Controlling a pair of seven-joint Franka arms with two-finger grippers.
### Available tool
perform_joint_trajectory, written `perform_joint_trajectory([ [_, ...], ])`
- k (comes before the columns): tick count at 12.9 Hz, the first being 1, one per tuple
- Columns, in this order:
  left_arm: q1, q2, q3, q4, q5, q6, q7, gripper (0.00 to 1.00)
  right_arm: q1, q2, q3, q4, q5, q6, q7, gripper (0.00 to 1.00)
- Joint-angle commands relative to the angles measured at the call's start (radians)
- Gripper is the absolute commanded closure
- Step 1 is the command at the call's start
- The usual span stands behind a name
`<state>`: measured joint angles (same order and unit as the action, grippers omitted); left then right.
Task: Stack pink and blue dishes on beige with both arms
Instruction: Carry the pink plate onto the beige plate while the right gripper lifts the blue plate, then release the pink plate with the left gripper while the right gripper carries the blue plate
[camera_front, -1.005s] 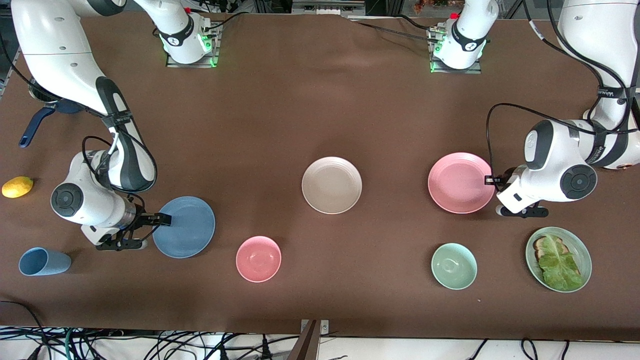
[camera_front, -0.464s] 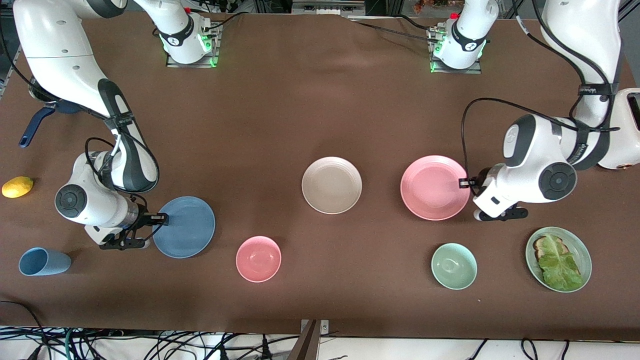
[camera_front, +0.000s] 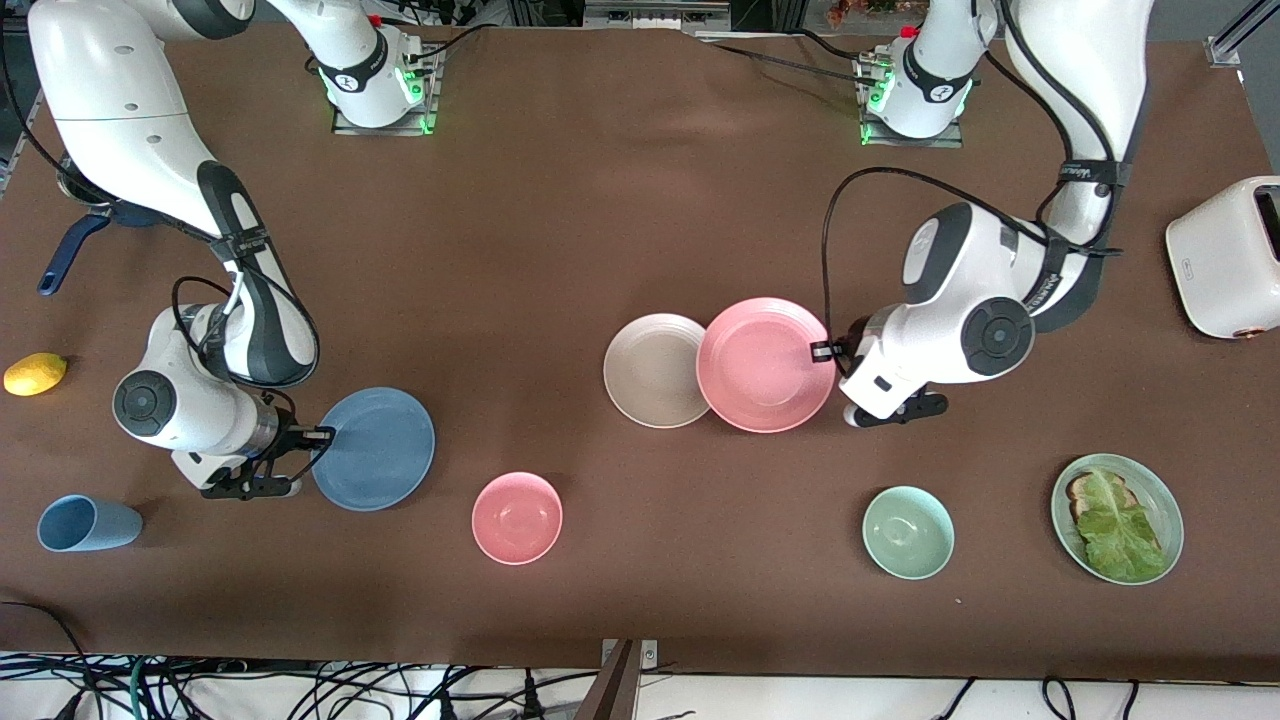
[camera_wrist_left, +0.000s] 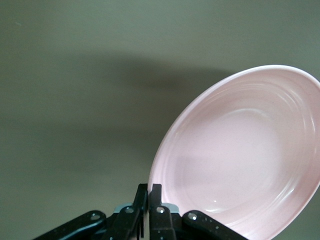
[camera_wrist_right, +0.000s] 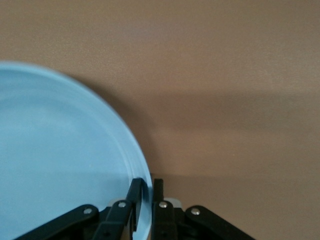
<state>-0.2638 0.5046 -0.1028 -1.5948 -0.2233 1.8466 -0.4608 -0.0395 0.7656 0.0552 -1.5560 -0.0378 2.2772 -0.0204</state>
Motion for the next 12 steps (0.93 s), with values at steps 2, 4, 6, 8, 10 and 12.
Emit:
perform_joint_trajectory([
  [2, -0.101, 0.162, 0.014, 0.186, -0.025, -0.010, -0.065, 1.00, -0.011, -0.003, 0.011, -0.003, 0.003, 0.009, -0.018, 1.00],
  [4, -0.138, 0.209, 0.015, 0.223, -0.025, 0.009, -0.078, 1.00, -0.005, -0.008, 0.012, 0.002, 0.001, 0.005, -0.020, 1.00],
  [6, -0.164, 0.236, 0.015, 0.223, -0.024, 0.058, -0.091, 1.00, -0.005, -0.047, 0.038, 0.008, 0.001, -0.013, -0.020, 1.00],
  [8, -0.167, 0.247, 0.015, 0.223, -0.021, 0.075, -0.094, 1.00, -0.005, -0.093, 0.051, 0.027, 0.001, -0.083, -0.020, 1.00],
  [10, -0.166, 0.253, 0.015, 0.223, -0.021, 0.077, -0.081, 0.64, -0.006, -0.152, 0.064, 0.027, 0.015, -0.157, -0.020, 1.00],
  [12, -0.164, 0.241, 0.018, 0.225, -0.014, 0.076, -0.085, 0.01, -0.005, -0.205, 0.072, 0.059, 0.067, -0.247, -0.020, 1.00],
])
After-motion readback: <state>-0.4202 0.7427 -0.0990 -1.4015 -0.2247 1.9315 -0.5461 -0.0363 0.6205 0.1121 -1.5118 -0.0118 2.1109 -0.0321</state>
